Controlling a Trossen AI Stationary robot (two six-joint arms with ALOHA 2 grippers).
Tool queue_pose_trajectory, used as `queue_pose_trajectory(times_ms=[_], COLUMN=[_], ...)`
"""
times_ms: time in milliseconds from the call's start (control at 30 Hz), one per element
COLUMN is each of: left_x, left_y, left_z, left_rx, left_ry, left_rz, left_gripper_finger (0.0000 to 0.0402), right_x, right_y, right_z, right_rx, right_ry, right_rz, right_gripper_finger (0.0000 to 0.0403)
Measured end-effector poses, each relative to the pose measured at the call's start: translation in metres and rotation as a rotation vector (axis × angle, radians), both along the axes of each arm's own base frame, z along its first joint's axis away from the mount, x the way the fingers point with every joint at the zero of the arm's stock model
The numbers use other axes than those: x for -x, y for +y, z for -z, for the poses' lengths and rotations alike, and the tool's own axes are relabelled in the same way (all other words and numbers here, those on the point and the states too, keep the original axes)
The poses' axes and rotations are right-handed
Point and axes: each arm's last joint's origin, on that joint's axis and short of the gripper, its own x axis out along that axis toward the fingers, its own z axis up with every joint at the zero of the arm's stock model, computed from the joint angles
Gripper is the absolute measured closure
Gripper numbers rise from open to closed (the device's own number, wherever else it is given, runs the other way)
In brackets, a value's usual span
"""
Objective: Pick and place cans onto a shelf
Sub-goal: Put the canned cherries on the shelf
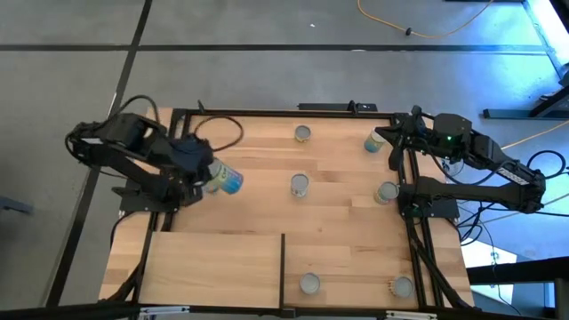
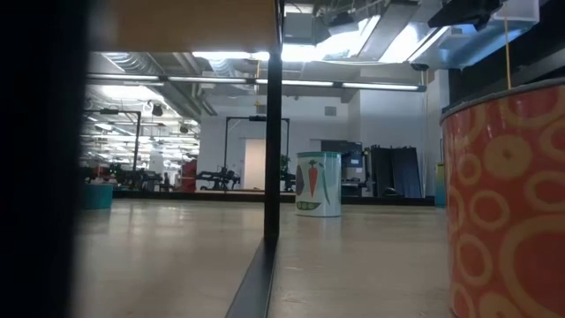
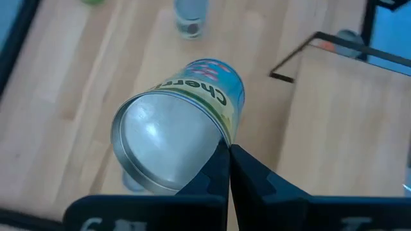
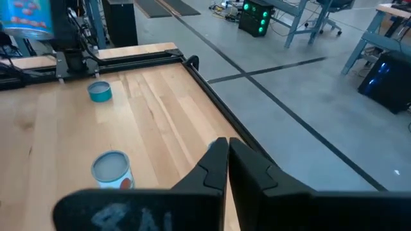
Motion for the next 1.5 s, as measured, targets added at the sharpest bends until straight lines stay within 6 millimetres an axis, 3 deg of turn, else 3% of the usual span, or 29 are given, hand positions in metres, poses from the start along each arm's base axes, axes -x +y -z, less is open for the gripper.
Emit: queue_pose_trajectory(times_ms=[267,567,800,1100,1500], left_x=[0.040,0.046,0.051,0.034,0.020], left_y=[0.003,-0.022,-0.043,-0.087,-0.136], left_z=[0.015,0.046,0.045,0.055,0.073], left_rx=[0.064,0.184,0.236,0.274,0.295], left_ry=[0.005,0.182,0.219,0.255,0.304], left_rz=[-0.001,0.149,0.175,0.258,0.238], left_gripper_finger=[0.0401,0.0401,0.0401,0.0401,0.0401], right_x=[0.000,0.000,-0.002,-0.007,-0.008], right_y=[0.000,0.000,-0.001,-0.003,-0.003], right_z=[0.000,0.000,0.001,0.016,0.017], right_rx=[-0.041,-0.061,-0.067,-0.102,-0.120], right_ry=[-0.023,-0.034,-0.033,-0.002,-0.012], right_rz=[0.017,0.025,0.027,0.039,0.046], right_gripper_finger=[0.0385,0.0385,0.0385,0.0385,0.0385])
